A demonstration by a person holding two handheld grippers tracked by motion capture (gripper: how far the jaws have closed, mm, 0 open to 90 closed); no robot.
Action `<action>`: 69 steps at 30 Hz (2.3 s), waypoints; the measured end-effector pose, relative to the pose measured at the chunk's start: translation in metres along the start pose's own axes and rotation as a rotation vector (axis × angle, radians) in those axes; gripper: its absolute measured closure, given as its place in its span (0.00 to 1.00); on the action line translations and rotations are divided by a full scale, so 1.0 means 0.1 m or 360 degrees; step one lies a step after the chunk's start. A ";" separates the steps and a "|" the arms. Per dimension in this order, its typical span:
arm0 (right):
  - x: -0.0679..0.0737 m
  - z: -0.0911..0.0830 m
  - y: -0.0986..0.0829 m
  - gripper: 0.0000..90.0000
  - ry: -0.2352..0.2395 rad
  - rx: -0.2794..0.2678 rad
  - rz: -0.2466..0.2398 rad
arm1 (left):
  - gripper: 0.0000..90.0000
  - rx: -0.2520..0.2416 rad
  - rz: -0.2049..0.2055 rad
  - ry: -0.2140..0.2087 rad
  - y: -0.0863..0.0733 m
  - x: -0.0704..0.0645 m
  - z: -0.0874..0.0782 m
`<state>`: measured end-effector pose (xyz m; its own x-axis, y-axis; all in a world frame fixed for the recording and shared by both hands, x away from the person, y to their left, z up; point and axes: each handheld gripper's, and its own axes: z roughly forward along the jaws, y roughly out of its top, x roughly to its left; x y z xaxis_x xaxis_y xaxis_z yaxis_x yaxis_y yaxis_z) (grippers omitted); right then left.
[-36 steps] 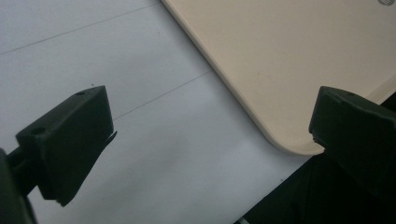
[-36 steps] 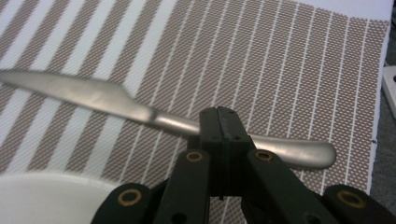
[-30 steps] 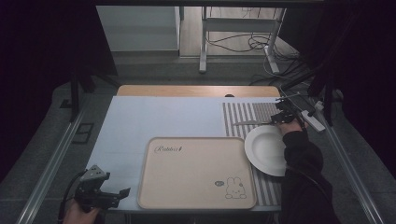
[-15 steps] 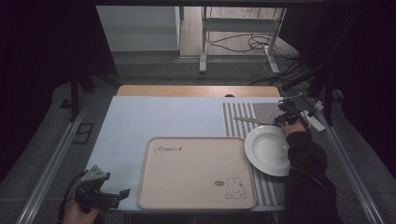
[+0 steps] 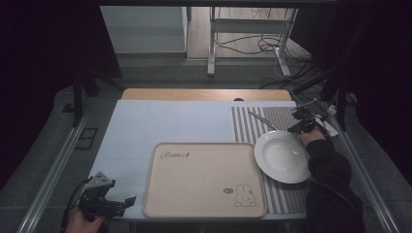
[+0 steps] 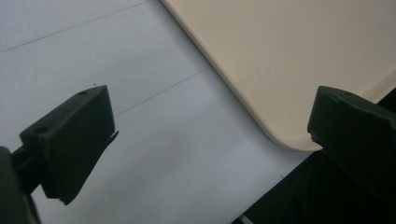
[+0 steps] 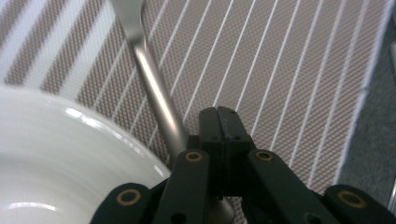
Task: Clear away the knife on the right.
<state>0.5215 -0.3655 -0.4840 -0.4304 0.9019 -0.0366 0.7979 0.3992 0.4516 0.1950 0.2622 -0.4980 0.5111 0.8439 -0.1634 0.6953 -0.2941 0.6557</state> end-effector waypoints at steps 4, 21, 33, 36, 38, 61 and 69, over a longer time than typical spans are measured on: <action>0.03 -0.05 0.10 0.71 0.0001 -0.0116 0.0021 | 0.02 0.0003 -0.0001 -0.0002 0.00 0.00 0.01; 0.17 0.25 0.26 0.38 0.0004 -0.0019 -0.0044 | 0.02 -0.0003 -0.0010 -0.0006 -0.01 0.01 0.00; 0.15 0.18 0.26 0.88 0.0057 0.0054 -0.0190 | 0.02 0.0000 -0.0008 -0.0002 -0.01 0.00 0.00; 0.17 0.17 0.27 0.89 0.0054 0.0078 -0.0219 | 0.02 0.0001 -0.0010 -0.0002 -0.01 0.00 0.00; 0.17 0.17 0.26 0.89 0.0066 0.0076 -0.0229 | 0.02 0.0000 -0.0010 -0.0005 -0.01 0.01 0.00; -0.07 -0.12 0.20 0.89 0.0006 -0.0045 -0.0144 | 0.02 0.0006 -0.0010 -0.0004 0.00 0.01 0.01; -0.10 -0.23 0.23 0.89 -0.0013 -0.0031 -0.0168 | 0.02 0.0006 -0.0015 -0.0003 0.00 0.01 0.01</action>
<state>0.5341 -0.3689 -0.4529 -0.5084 0.8562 -0.0920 0.7400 0.4890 0.4619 0.1955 0.2624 -0.4991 0.5056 0.8457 -0.1708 0.7018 -0.2880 0.6515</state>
